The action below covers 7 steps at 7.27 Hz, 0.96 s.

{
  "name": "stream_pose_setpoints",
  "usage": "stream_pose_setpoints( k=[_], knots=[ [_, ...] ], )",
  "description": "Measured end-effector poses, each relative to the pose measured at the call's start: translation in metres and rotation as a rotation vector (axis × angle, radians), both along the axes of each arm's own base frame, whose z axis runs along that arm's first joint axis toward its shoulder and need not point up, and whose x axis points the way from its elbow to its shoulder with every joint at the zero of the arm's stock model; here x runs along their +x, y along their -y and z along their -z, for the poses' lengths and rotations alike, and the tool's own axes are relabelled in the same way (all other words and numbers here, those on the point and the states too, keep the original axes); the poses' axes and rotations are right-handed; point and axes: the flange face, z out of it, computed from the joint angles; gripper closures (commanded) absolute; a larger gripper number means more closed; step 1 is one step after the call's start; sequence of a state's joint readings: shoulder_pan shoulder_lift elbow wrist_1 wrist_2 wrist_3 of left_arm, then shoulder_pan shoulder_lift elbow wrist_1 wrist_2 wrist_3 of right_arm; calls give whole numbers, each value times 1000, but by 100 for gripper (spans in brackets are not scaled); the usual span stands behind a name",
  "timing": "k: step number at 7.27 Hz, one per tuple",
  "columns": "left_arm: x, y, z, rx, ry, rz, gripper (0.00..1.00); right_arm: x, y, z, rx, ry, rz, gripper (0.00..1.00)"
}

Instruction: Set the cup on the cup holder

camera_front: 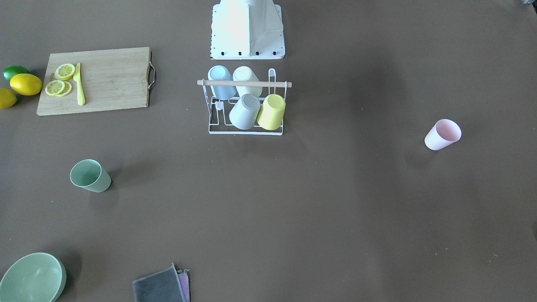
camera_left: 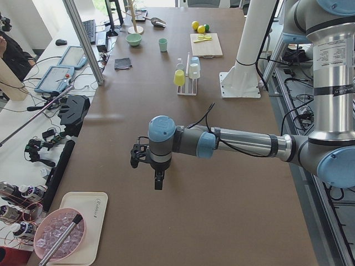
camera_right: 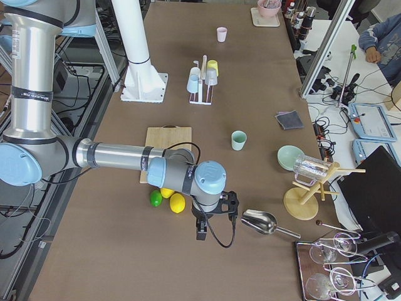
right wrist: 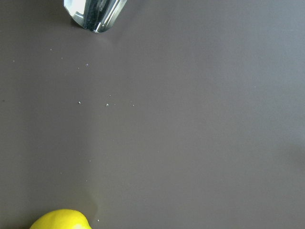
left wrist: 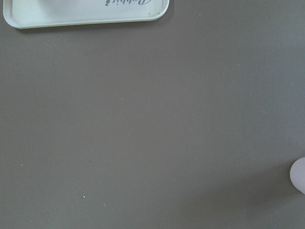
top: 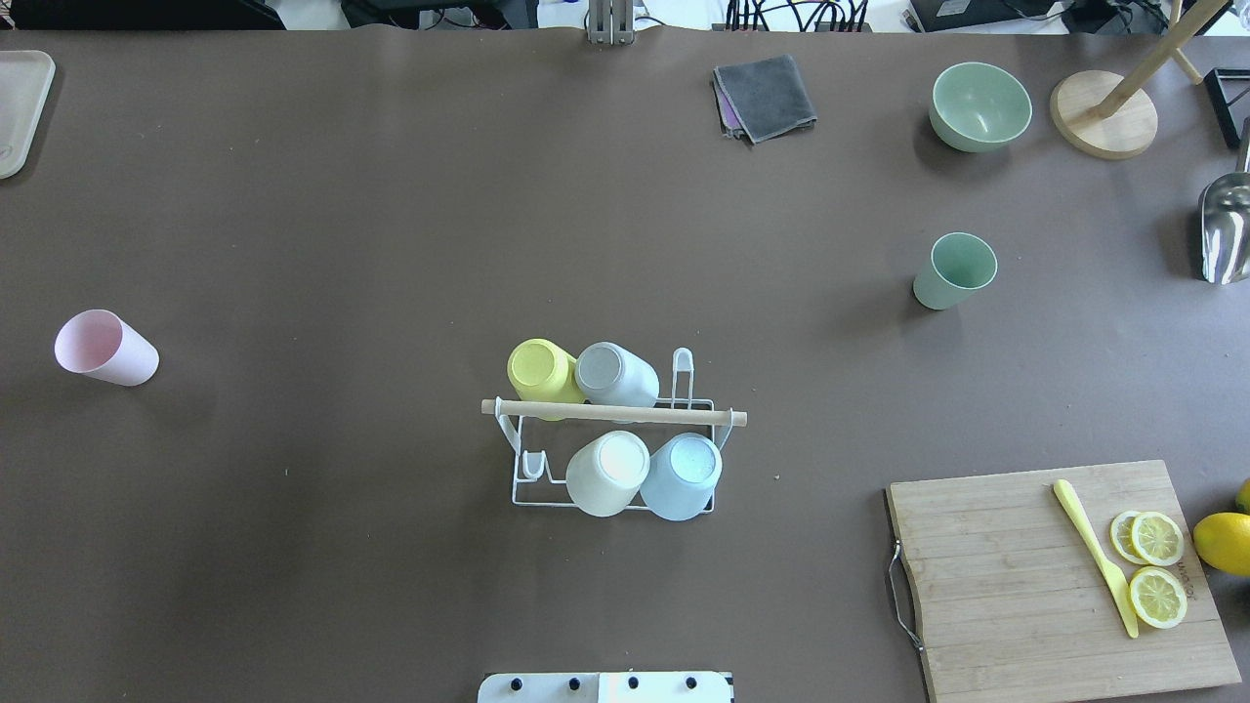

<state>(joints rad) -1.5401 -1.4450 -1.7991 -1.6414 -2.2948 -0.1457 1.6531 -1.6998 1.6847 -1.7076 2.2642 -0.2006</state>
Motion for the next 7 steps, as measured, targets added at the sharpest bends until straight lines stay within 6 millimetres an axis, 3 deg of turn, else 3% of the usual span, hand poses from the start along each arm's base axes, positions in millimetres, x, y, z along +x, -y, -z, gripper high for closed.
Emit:
stream_pose_setpoints(
  k=[4, 6, 7],
  knots=[
    [0, 0, -1, -4, 0, 0, 2, -15, 18, 29, 64, 7, 36, 0],
    [0, 0, -1, -4, -1, 0, 2, -42, 22, 75, 160, 6, 103, 0],
    [0, 0, -1, -5, -2, 0, 2, -53, 22, 81, 167, 9, 125, 0]
  ],
)
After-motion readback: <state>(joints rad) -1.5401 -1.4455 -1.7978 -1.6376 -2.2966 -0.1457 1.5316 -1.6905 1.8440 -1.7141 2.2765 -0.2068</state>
